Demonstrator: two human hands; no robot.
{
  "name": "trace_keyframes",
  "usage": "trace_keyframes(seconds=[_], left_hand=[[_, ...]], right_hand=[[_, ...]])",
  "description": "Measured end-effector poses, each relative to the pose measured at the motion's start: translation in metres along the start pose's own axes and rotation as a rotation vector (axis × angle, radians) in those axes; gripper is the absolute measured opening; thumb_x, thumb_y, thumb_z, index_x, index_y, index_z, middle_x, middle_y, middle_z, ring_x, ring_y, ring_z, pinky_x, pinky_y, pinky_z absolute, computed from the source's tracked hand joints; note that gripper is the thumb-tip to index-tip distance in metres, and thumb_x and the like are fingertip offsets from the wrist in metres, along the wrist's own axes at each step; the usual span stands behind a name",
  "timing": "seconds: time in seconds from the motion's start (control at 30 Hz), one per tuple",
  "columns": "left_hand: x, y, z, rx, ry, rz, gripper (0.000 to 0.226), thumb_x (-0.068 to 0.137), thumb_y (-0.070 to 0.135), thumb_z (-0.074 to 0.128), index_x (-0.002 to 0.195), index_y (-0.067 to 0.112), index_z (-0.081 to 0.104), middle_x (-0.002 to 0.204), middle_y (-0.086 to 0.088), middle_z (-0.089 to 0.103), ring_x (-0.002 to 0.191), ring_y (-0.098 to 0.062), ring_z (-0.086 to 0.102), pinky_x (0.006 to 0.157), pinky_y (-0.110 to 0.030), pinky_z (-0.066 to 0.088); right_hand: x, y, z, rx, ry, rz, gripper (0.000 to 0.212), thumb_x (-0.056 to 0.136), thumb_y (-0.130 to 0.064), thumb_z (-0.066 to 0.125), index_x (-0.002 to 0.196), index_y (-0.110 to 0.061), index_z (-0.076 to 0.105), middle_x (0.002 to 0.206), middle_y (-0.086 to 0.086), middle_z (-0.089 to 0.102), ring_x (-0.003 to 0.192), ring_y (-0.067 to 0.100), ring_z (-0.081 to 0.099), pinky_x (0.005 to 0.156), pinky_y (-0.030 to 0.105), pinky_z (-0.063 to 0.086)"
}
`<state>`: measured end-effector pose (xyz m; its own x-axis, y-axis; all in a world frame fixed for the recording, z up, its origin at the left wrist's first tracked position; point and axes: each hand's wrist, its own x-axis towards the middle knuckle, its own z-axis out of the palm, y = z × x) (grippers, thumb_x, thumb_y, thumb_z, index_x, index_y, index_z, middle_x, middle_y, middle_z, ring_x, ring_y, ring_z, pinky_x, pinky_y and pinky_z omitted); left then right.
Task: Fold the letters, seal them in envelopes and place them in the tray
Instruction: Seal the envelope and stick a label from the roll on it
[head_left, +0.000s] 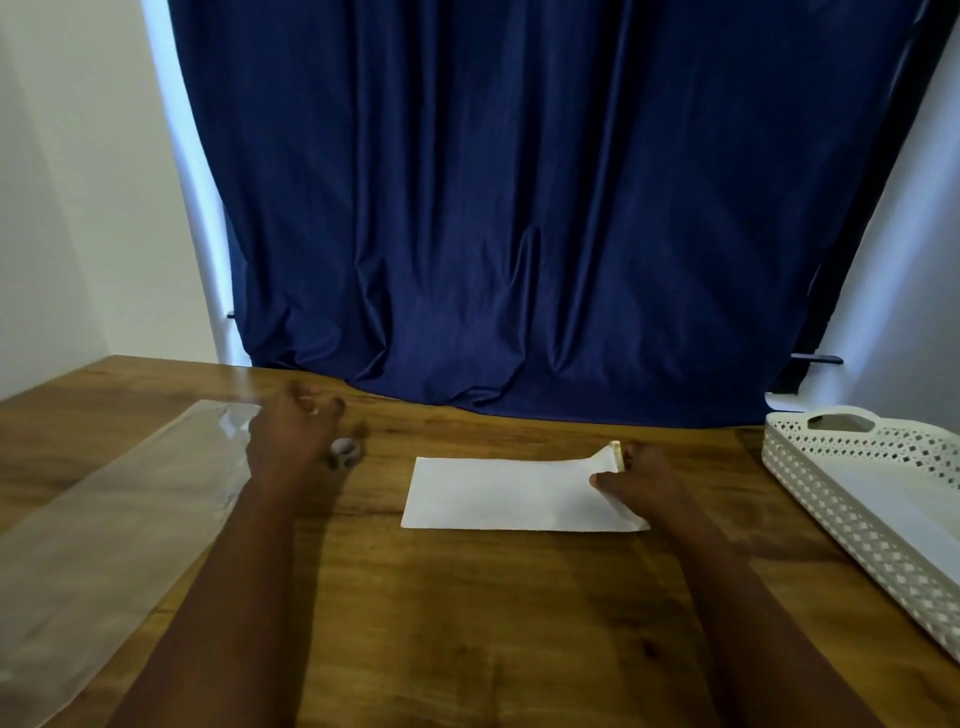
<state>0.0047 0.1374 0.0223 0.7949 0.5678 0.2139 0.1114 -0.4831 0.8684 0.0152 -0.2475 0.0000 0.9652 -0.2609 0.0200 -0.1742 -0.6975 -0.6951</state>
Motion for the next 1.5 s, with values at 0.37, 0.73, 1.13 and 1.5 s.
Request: trace_keyframes(seconds=[0.37, 0.73, 1.13, 1.5], left_hand=[[-0.002, -0.01, 0.017, 0.436, -0.24, -0.073, 0.053, 0.074, 0.061, 0.081, 0.108, 0.027, 0.059, 0.124, -0.008, 0.064, 0.122, -0.036, 0.055, 0.103, -0.049, 0.047], [-0.027, 0.029, 0.041, -0.413, -0.403, 0.093, 0.052, 0.086, 0.006, 0.079, 0.131, 0.022, 0.057, 0.12, -0.006, 0.068, 0.097, -0.014, 0.069, 0.065, -0.021, 0.058], [-0.083, 0.054, 0.097, -0.589, -0.714, 0.27, 0.081, 0.075, -0.002, 0.086, 0.142, 0.025, 0.049, 0.114, -0.006, 0.075, 0.102, -0.02, 0.075, 0.092, -0.036, 0.06], [-0.084, 0.053, 0.1, -0.604, -0.736, 0.279, 0.081, 0.078, -0.003, 0.084, 0.144, 0.024, 0.046, 0.115, -0.008, 0.076, 0.104, -0.023, 0.075, 0.093, -0.041, 0.059]], right_hand=[[0.001, -0.005, 0.004, 0.025, 0.154, -0.124, 0.067, 0.083, -0.039, 0.076, 0.141, -0.02, 0.048, 0.128, 0.012, 0.061, 0.106, 0.031, 0.064, 0.093, 0.05, 0.055], [-0.028, -0.04, 0.015, 0.492, 0.042, -0.364, 0.038, 0.089, -0.024, 0.074, 0.125, -0.025, 0.061, 0.096, -0.009, 0.067, 0.089, 0.004, 0.067, 0.074, 0.015, 0.05], [-0.037, -0.044, 0.023, 0.521, -0.096, -0.582, 0.032, 0.074, -0.022, 0.089, 0.103, -0.024, 0.075, 0.093, -0.006, 0.077, 0.082, 0.013, 0.072, 0.077, 0.029, 0.061], [-0.033, -0.039, 0.022, 0.41, 0.064, -0.687, 0.013, 0.083, -0.026, 0.08, 0.094, -0.034, 0.079, 0.092, -0.016, 0.074, 0.087, 0.001, 0.07, 0.075, 0.018, 0.057]])
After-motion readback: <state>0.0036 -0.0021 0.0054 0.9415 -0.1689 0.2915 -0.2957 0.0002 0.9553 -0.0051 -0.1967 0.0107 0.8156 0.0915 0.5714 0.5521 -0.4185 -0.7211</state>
